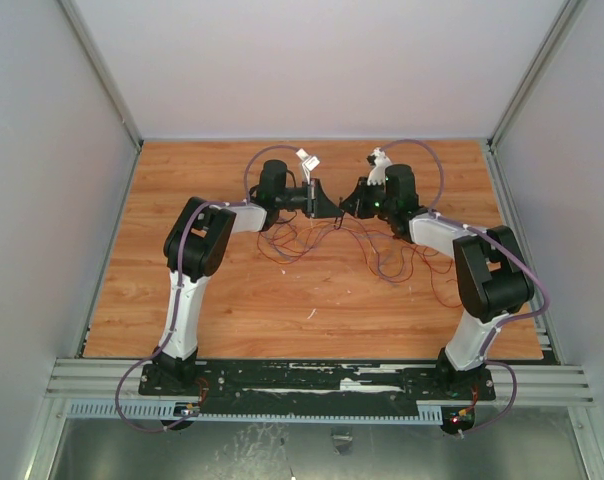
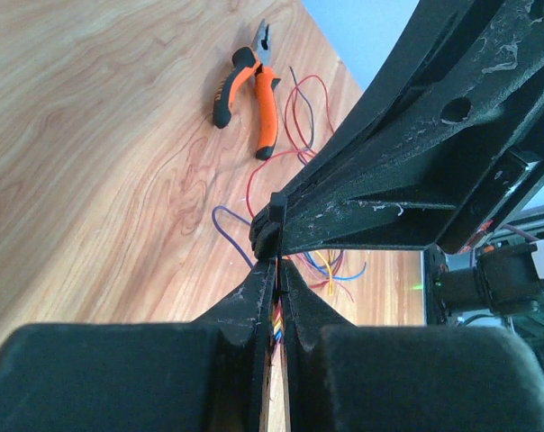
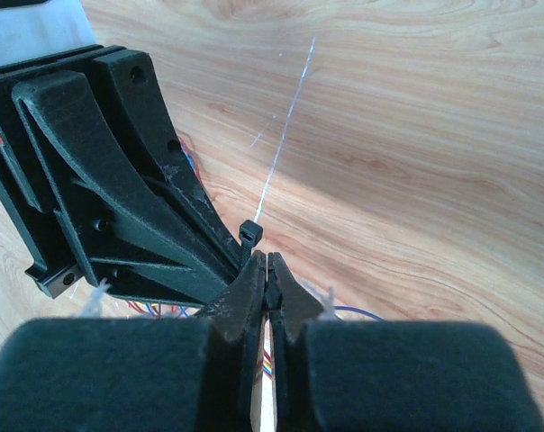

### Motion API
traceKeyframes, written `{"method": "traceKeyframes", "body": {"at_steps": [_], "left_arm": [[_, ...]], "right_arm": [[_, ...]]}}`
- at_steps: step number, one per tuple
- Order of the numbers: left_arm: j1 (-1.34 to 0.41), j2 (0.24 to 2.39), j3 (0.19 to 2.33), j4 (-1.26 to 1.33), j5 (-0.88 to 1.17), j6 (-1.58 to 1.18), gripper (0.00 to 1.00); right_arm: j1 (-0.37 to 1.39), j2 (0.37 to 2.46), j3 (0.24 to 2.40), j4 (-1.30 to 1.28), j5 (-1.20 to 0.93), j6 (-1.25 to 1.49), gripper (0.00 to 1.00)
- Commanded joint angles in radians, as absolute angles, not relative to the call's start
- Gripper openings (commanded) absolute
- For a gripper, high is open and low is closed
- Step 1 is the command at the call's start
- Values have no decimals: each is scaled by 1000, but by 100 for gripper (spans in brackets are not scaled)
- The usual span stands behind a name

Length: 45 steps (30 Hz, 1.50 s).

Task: Zip-tie the wires
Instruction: Tie the cable at the center of the board.

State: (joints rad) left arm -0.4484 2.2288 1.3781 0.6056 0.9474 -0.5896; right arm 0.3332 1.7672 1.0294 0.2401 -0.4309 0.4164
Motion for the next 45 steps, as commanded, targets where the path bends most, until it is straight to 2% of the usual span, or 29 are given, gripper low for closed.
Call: {"method": "traceKeyframes", "body": {"at_steps": [1,7,11,16,17,21,23,31,38,45], "left_arm": [[-462,2228,1393,673,955,-608,9],[-462,2231,1393,689,956,-619,9],[-462,2231,1393,686,957,-616,0],[-462,2227,1388,684,956,-614,0],[-462,2226,1388,683,954,-614,0],[-459,2227,1379,708,953,-639,0],[-456,2229,1372,726,954,-652,0],[-456,2227,1367,714,948,-638,0],[-454,2220,1370,680,937,-610,0],[-454,2200,1366,675,943,-606,0]], "right_arm": [[350,1747,1010,282,-458,463,0],[352,1747,1010,301,-462,494,0],[356,1745,1012,297,-452,490,0],[354,1732,1014,262,-435,462,0],[353,1727,1014,255,-438,457,2],[349,1705,994,255,-460,444,30],[345,1690,973,265,-468,441,37],[320,1601,877,364,-523,436,48],[275,1513,806,404,-557,407,49],[127,1483,722,678,-771,513,48]]}}
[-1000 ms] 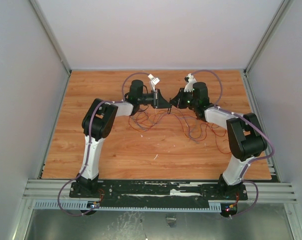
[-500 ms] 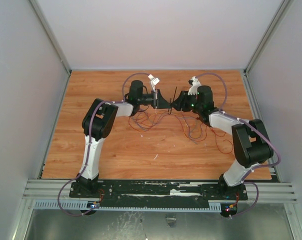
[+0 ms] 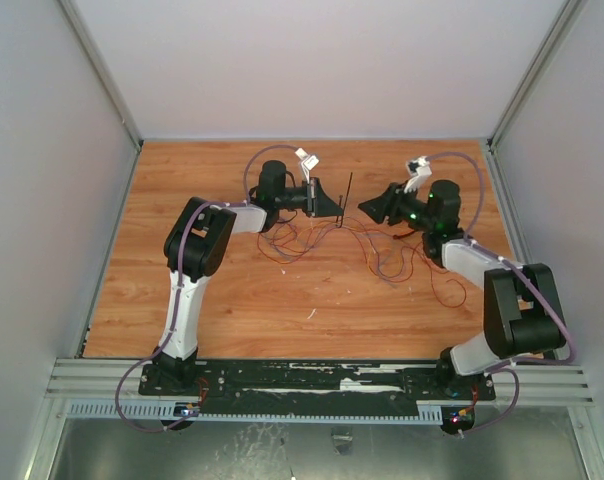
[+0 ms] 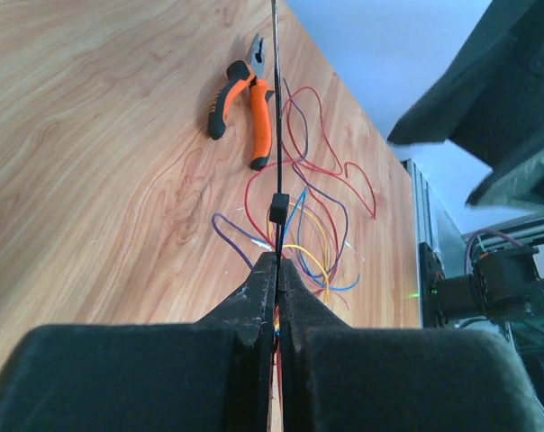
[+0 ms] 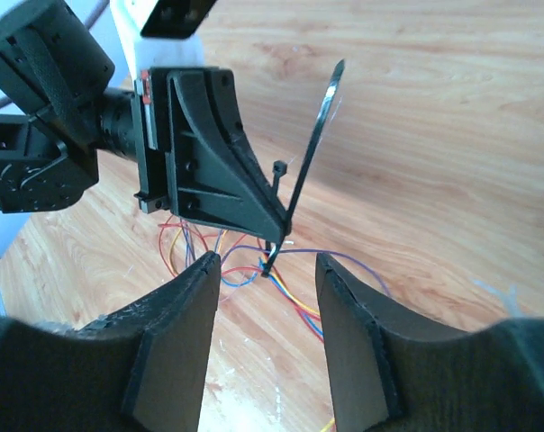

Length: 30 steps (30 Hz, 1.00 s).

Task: Zip-tie the wires
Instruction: Tie the cable at the center of the board.

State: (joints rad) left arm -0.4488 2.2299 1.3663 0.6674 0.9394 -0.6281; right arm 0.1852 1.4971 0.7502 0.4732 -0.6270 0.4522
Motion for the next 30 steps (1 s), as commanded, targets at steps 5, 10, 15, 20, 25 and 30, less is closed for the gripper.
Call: {"method": "traceKeyframes", "body": {"at_steps": [5,10,15,20,25,30], "left_arm": [[-456,2181,1361,669,946,-597,0],[-456,2180,1364,671,954,-606,0],[-456,2171,1365,676,955,-615,0],[-459,2163,1365,683,956,-621,0],[-460,2165,1365,685,957,-626,0],[-462,2160,1365,686,956,-625,0]], "right_arm": [[113,1557,776,775,-890,544,47],[112,1661,824,859,-906,612,44],[113,1748,850,906,-857,660,42],[114,1796,874,912,-848,677,43],[121,1844,897,963,-856,719,42],[138,1887,935,959,-850,723,39]]}}
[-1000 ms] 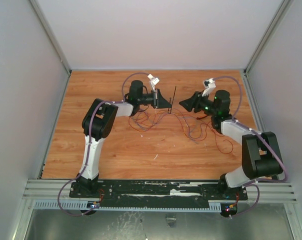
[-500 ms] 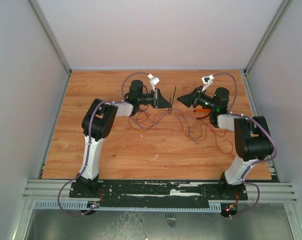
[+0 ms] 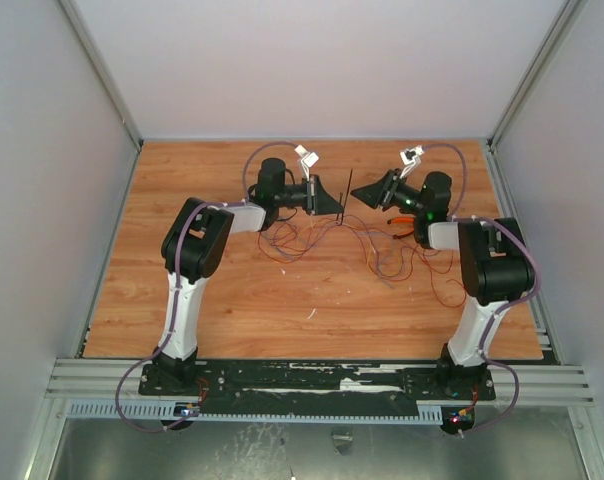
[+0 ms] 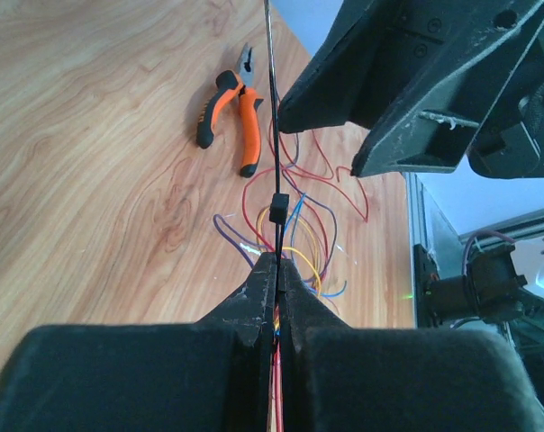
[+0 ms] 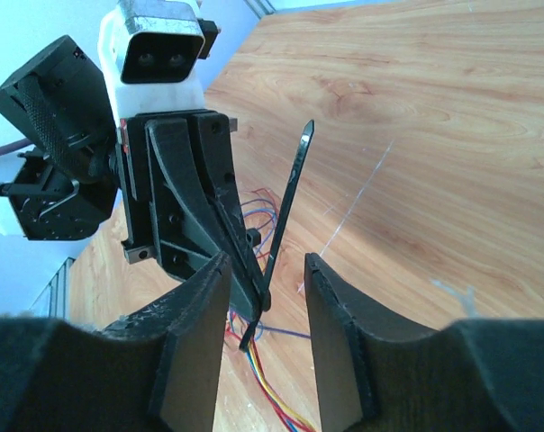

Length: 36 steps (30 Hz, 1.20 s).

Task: Zip-tie the wires
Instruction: Tie the cable at the center of the board.

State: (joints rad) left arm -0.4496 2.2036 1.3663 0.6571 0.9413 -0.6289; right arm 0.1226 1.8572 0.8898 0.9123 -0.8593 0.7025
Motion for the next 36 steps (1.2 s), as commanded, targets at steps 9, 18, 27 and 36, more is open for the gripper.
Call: {"method": "traceKeyframes", "body": {"at_steps": [9,18,27,36], "left_arm": [[-462,2157,1366,684,955,-622,0],[-464,2158,1364,688,953,-625,0],[-465,2166,1364,690,950,-623,0],[-465,2165,1361,694,950,-627,0]], "right_arm": [[154,1942,988,956,-829,733,30],[162,1955,1002,944,-821,724,11],[172,1967,1011,961,-831,741,14],[177,1959,1000,961,-830,738,0]]}}
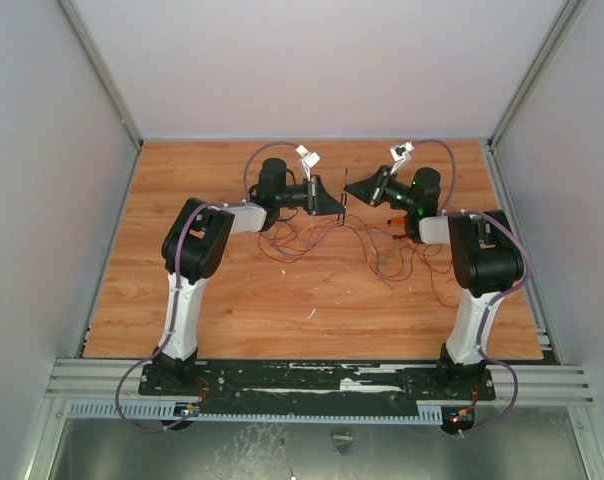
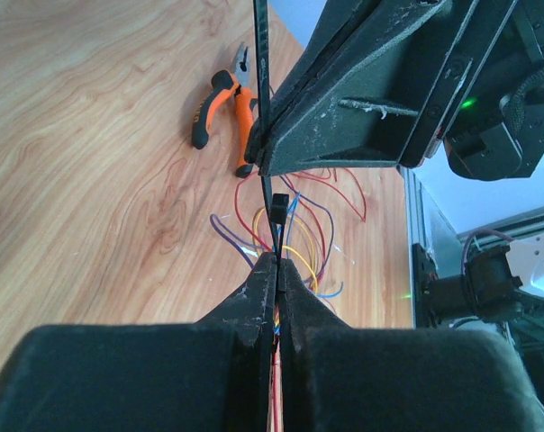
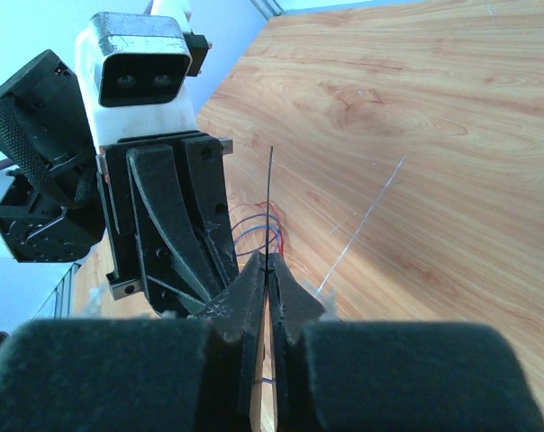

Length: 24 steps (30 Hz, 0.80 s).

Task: Zip-tie the wires
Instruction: Tie the cable at the center of the board.

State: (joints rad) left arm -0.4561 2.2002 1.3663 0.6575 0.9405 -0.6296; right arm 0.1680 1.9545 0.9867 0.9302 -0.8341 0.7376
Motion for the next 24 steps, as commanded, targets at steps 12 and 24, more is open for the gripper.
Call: {"method": "traceKeyframes", "body": {"at_steps": [12,24], "left_arm": [[-465,2157,1357,695,951,-624,0],[-466,2161,1358,703,953,-628,0]], "right_arm": [[175,1920,948,955,-802,722,0],[175,1904,961,932,-812,713,15]]}}
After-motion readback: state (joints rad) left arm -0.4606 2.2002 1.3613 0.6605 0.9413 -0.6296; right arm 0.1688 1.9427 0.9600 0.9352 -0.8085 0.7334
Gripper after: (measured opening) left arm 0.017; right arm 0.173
